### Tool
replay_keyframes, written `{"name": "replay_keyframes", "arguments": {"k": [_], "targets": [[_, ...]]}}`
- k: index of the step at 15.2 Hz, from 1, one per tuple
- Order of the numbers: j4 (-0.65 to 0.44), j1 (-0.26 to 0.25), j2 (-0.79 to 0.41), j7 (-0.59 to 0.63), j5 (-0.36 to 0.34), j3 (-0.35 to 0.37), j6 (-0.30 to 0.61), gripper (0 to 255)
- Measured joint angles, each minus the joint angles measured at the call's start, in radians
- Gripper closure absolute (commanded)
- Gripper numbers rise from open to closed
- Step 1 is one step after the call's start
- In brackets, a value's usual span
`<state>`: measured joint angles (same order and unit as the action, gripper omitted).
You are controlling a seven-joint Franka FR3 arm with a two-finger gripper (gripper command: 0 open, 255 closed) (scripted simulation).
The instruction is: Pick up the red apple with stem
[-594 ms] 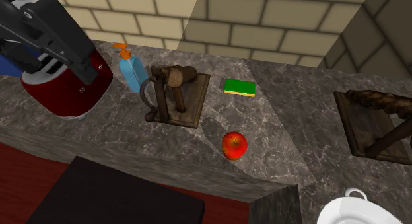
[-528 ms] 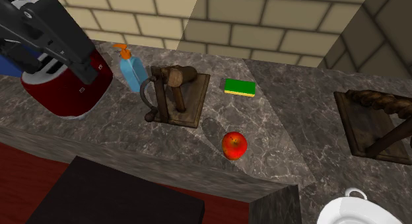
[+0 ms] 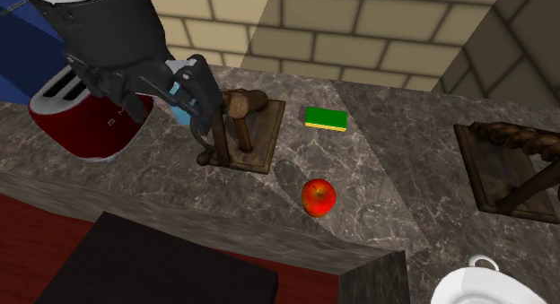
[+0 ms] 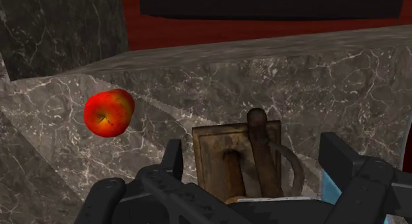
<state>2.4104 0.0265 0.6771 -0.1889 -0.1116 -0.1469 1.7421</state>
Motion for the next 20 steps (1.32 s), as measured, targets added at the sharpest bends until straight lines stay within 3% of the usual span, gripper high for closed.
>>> {"name": "replay_keyframes", "arguments": {"k": [5,12,20], "targets": [[0.030,0.017,-0.121,-0.057,-0.034,-0.062,0.126,0],[-0.019,0.036,-0.368,-0.158,-0.053,-0.158,0.292,0],[-0.133,0.060,-0.681,-0.287,0.000,-0.234,0.448,0]]}}
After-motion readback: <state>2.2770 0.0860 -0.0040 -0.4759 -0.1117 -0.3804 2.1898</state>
